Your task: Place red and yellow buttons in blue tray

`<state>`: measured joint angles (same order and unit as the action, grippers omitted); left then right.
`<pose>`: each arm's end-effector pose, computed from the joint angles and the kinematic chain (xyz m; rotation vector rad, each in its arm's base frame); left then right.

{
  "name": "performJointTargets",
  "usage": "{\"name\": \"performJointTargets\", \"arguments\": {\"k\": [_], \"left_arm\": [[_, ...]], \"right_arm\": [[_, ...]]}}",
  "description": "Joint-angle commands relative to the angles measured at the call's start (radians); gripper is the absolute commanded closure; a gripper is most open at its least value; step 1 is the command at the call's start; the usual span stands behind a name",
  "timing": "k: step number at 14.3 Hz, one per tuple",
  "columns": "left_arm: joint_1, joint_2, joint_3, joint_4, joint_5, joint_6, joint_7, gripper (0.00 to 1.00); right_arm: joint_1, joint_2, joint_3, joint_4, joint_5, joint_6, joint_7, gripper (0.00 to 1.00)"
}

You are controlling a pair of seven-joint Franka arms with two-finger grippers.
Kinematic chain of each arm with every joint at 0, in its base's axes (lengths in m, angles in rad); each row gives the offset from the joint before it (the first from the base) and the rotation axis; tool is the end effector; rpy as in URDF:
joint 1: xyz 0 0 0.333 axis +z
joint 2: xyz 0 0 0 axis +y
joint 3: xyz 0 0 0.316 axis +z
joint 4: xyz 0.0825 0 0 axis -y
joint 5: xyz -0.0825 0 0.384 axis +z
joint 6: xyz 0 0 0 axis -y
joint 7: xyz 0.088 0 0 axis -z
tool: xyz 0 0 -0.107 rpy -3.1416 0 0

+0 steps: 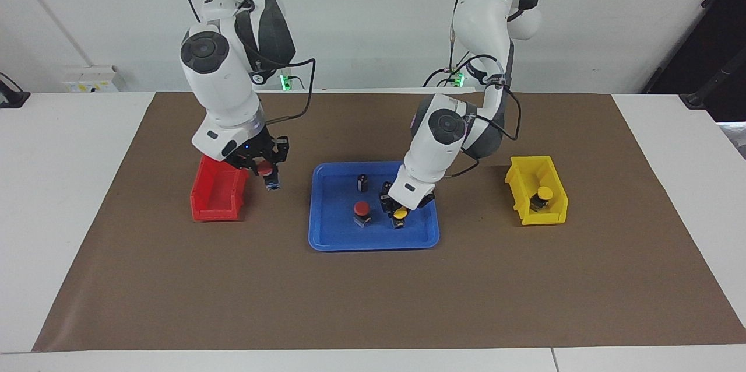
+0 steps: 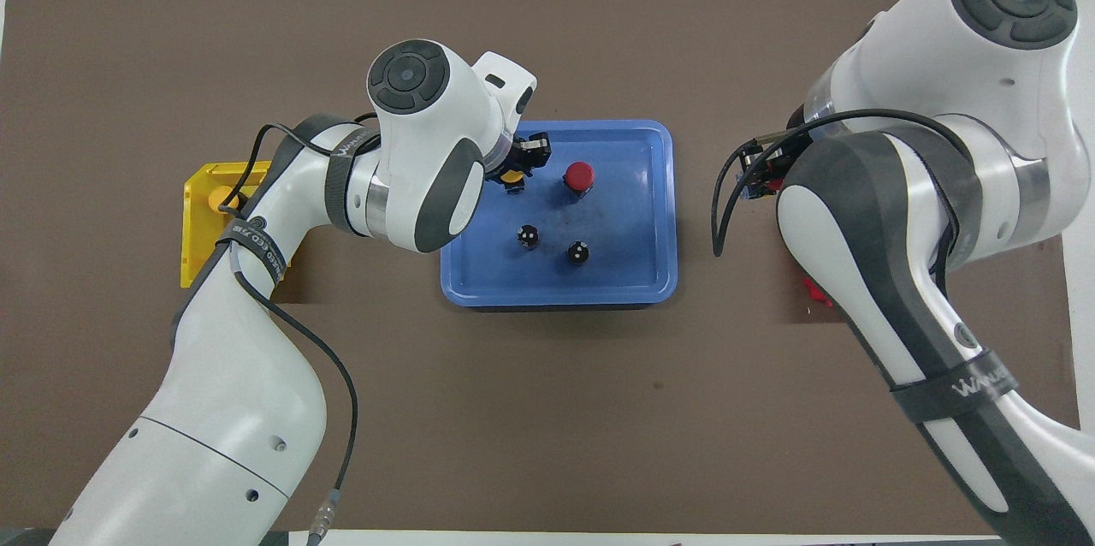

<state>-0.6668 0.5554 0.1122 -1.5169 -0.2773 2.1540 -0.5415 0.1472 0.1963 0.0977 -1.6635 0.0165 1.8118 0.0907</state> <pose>0.5909 -0.3943 0.3490 2.9387 0.1629 -0.0290 0.5990 0.1469 0.4860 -3.1053 -0.2309 0.0814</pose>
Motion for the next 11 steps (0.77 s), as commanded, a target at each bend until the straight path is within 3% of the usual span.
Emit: {"name": "performJointTargets", "arguments": {"k": [1,3,4,6,8,11], "left_arm": [[-0.037,0.018,0.018,0.021,-0.014,0.014,-0.011,0.98],[-0.037,0.018,0.018,0.020,-0.010,0.021,-0.011,0.96],[-0.037,0.018,0.018,0.020,-0.010,0.032,-0.011,0.83],[-0.037,0.018,0.018,0.023,-0.016,0.023,-0.014,0.45],[-0.034,0.015,0.021,0.058,-0.020,0.006,-0.017,0.34],[-0.020,-0.003,0.035,0.125,-0.020,-0.097,-0.041,0.32]], "right_arm": [[0.018,0.035,0.002,0.033,0.008,0.011,0.078,0.82],[0.032,0.052,0.007,0.039,0.026,0.037,0.103,0.82],[0.035,0.055,0.007,0.039,0.037,0.044,0.104,0.82],[0.038,0.067,0.007,0.041,0.037,0.049,0.147,0.82],[0.049,0.081,0.008,0.047,0.037,0.058,0.175,0.82],[0.074,0.121,0.008,0.071,0.037,0.084,0.228,0.82]]}}
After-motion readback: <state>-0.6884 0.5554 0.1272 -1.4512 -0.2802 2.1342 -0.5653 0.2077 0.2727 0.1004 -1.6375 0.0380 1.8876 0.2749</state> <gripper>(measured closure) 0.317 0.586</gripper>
